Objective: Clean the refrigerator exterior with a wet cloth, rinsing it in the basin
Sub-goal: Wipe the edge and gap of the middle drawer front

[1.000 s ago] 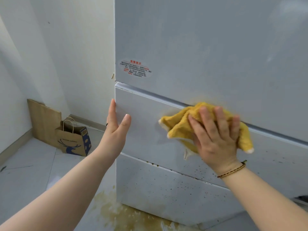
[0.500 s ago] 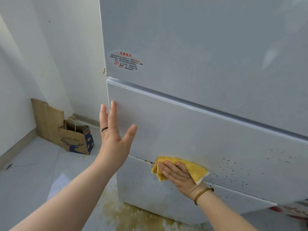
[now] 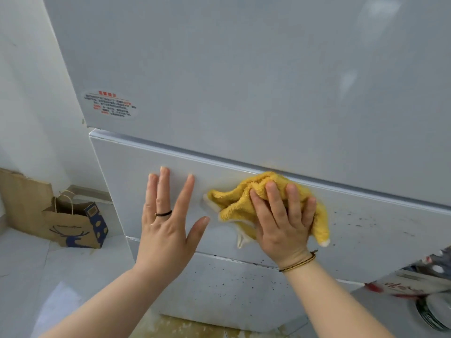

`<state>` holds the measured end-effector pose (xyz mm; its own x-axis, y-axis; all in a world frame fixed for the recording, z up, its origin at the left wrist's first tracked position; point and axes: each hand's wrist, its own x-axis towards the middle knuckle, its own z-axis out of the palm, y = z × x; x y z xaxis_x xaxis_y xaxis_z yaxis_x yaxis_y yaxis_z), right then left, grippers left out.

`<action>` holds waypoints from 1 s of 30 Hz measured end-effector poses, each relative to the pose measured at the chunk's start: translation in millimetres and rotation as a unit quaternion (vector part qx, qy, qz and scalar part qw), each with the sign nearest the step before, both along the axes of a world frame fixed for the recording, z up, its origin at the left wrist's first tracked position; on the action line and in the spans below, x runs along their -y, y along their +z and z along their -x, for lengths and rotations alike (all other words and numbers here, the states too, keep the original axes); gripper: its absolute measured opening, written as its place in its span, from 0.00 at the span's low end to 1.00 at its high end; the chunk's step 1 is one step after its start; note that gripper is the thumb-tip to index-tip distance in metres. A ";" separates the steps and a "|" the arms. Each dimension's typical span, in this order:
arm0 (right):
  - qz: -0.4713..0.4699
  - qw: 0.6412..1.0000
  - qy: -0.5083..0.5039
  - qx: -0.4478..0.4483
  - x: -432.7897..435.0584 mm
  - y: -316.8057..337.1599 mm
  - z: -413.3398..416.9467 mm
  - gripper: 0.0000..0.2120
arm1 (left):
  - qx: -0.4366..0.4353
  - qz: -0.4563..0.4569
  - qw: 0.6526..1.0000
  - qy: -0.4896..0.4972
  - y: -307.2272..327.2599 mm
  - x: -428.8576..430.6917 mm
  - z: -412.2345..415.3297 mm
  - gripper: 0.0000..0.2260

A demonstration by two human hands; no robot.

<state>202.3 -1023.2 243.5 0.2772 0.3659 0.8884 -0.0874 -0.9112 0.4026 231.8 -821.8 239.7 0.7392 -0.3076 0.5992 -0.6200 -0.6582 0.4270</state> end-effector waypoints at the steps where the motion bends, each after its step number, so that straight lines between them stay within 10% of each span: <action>1: -0.019 1.000 -0.006 0.002 -2.5 -13.2 -1.4 0.23 | -0.001 -0.004 1.000 0.007 -0.8 0.8 -0.8 0.27; 12: 0.185 0.958 0.028 -0.217 25.4 -128.5 22.9 0.26 | -0.038 0.024 0.998 0.033 0.8 10.6 1.9 0.27; 22: -0.180 0.979 -0.076 0.061 -2.3 -9.2 8.7 0.20 | 0.043 0.010 0.997 -0.060 18.4 14.9 22.3 0.25; 27: -0.436 0.880 -0.088 0.166 -7.9 -11.7 0.3 0.22 | 0.068 -0.123 0.987 -0.077 15.3 21.8 16.5 0.26; 30: -0.666 0.712 -0.086 0.205 -24.5 -42.2 5.9 0.26 | 0.068 -0.167 0.982 -0.058 12.5 22.5 14.8 0.28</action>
<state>196.4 -998.7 201.3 -0.1667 -0.8855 0.4336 -0.1043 -0.4215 -0.9008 217.0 -844.3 252.2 0.6071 -0.5816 0.5415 -0.7356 -0.6691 0.1060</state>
